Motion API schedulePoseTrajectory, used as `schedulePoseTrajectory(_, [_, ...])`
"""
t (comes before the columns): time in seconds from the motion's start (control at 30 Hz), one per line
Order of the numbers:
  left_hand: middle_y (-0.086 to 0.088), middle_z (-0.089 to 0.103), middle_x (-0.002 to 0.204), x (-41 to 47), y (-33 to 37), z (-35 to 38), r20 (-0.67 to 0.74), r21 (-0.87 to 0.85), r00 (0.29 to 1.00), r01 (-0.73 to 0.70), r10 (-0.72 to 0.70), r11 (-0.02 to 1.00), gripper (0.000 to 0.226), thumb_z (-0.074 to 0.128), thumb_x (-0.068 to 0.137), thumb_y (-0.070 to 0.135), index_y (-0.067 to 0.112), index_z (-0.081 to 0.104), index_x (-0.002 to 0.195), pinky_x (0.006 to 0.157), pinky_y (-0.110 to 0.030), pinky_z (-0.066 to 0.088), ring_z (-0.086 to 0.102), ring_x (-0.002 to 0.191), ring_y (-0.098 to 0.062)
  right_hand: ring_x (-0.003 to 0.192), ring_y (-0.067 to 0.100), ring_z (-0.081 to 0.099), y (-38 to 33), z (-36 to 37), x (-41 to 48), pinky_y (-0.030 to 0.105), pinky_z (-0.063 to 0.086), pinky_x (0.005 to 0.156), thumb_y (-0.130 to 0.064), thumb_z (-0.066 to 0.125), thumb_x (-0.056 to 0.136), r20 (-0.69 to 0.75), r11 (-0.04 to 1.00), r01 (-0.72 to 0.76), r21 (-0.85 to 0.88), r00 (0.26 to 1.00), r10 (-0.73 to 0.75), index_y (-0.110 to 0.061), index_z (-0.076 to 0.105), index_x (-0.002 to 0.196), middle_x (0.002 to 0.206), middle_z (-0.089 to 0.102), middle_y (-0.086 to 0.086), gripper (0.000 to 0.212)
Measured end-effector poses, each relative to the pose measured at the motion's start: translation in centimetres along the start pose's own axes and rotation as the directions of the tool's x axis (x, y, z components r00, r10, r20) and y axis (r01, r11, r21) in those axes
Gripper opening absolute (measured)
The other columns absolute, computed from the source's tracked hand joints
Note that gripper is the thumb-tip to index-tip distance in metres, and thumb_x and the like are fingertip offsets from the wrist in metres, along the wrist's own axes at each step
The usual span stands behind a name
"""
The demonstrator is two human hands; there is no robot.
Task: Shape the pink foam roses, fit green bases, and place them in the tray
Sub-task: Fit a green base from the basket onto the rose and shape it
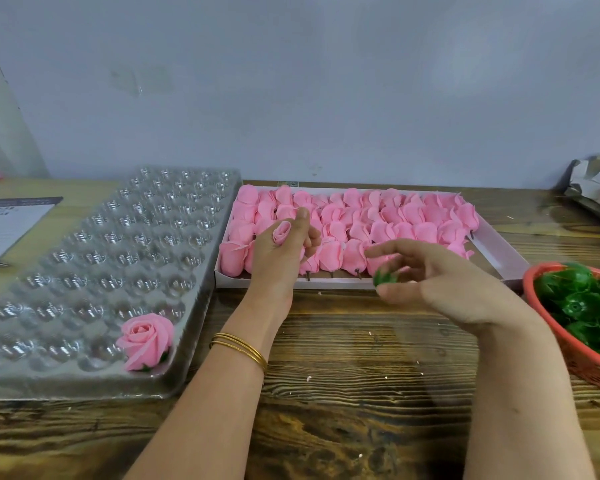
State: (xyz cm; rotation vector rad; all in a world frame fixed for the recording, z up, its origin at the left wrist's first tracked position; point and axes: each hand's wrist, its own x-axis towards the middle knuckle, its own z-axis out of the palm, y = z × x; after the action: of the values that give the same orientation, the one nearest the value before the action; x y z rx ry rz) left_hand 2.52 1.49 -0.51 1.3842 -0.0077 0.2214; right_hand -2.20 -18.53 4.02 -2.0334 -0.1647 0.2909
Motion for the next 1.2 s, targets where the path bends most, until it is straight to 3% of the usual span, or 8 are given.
schedulePoseTrajectory(0.1, [0.007, 0.067, 0.065, -0.1, 0.1, 0.1, -0.020, 0.003, 1.000, 0.000, 0.000, 1.000, 0.039, 0.057, 0.096, 0.042, 0.022, 0.066, 0.063, 0.061, -0.014, 0.052, 0.064, 0.064, -0.001, 0.092, 0.015, 0.064, -0.9, 1.9, 1.2, 0.025, 0.054, 0.081, 0.003, 0.075, 0.078, -0.031, 0.993, 0.103, 0.053, 0.994, -0.102, -0.025, 0.063, 0.110, 0.101, 0.066, 0.007, 0.044])
schedulePoseTrajectory(0.23, [0.005, 0.063, 0.061, -0.3, 0.3, 0.1, -0.004, 0.003, 1.000, 0.026, -0.026, 1.000, 0.041, 0.057, 0.096, 0.043, 0.025, 0.065, 0.059, 0.070, -0.030, 0.054, 0.063, 0.065, -0.005, 0.093, 0.021, 0.067, -1.8, 4.4, 2.7, 0.030, 0.054, 0.088, 0.002, 0.080, 0.072, -0.102, 0.977, 0.196, 0.085, 0.977, -0.187, -0.016, 0.064, 0.105, 0.097, 0.070, 0.008, 0.041])
schedulePoseTrajectory(0.33, [0.003, 0.061, 0.061, -0.4, 0.5, 0.3, -0.013, 0.007, 0.999, 0.041, -0.041, 0.999, 0.047, 0.057, 0.096, 0.045, 0.027, 0.062, 0.053, 0.077, -0.040, 0.056, 0.063, 0.066, -0.011, 0.085, 0.016, 0.067, -2.1, 5.7, 3.5, 0.015, 0.052, 0.075, -0.003, 0.083, 0.072, -0.165, 0.966, 0.239, 0.097, 0.961, -0.221, -0.018, 0.065, 0.101, 0.089, 0.071, 0.002, 0.036])
schedulePoseTrajectory(0.47, [0.000, 0.061, 0.065, -0.3, 0.5, 0.2, -0.050, -0.027, 0.997, 0.061, -0.062, 0.998, 0.044, 0.059, 0.094, 0.048, 0.027, 0.061, 0.055, 0.079, -0.047, 0.057, 0.064, 0.072, -0.018, 0.076, 0.002, 0.062, -2.2, 7.1, 4.3, 0.011, 0.049, 0.070, -0.006, 0.081, 0.076, -0.236, 0.956, 0.285, 0.065, 0.935, -0.263, -0.018, 0.064, 0.104, 0.088, 0.066, -0.002, 0.035])
schedulePoseTrajectory(0.63, [0.004, 0.067, 0.069, -0.2, 0.5, 0.0, -0.085, -0.053, 0.995, 0.044, -0.049, 0.998, 0.048, 0.058, 0.096, 0.044, 0.027, 0.060, 0.052, 0.058, -0.030, 0.052, 0.066, 0.067, -0.011, 0.081, 0.012, 0.063, -2.2, 7.7, 5.1, 0.017, 0.052, 0.067, -0.005, 0.081, 0.074, -0.345, 0.960, 0.279, 0.020, 0.903, -0.256, -0.024, 0.054, 0.112, 0.091, 0.062, -0.002, 0.050])
schedulePoseTrajectory(0.83, [0.001, 0.072, 0.077, 0.1, 0.3, 0.0, -0.145, -0.120, 0.988, 0.032, -0.050, 0.992, 0.052, 0.056, 0.098, 0.039, 0.024, 0.057, 0.048, 0.069, -0.027, 0.051, 0.069, 0.077, -0.011, 0.082, -0.005, 0.052, -1.7, 8.1, 6.0, -0.002, 0.041, 0.068, -0.004, 0.079, 0.075, -0.421, 0.943, 0.291, -0.164, 0.843, -0.334, -0.017, 0.057, 0.120, 0.090, 0.054, -0.016, 0.053])
schedulePoseTrajectory(1.0, [0.000, 0.075, 0.086, 0.1, 0.4, 0.0, -0.118, -0.140, 0.992, 0.019, -0.036, 0.990, 0.050, 0.053, 0.100, 0.039, 0.019, 0.055, 0.054, 0.075, -0.028, 0.050, 0.071, 0.089, -0.015, 0.087, 0.009, 0.057, -1.6, 8.7, 6.7, 0.007, 0.041, 0.068, 0.003, 0.071, 0.076, -0.390, 0.904, 0.267, -0.335, 0.834, -0.391, -0.011, 0.058, 0.118, 0.092, 0.056, -0.009, 0.046])
schedulePoseTrajectory(1.2, [-0.011, 0.075, 0.096, -0.1, 1.0, 0.0, -0.052, -0.247, 0.998, 0.029, -0.043, 0.969, 0.056, 0.050, 0.101, 0.039, 0.021, 0.057, 0.048, 0.051, -0.020, 0.049, 0.071, 0.094, -0.027, 0.076, -0.002, 0.049, -1.2, 9.6, 7.3, -0.004, 0.037, 0.059, 0.003, 0.071, 0.076, -0.351, 0.892, 0.293, -0.346, 0.841, -0.412, -0.013, 0.055, 0.121, 0.089, 0.052, -0.014, 0.051])
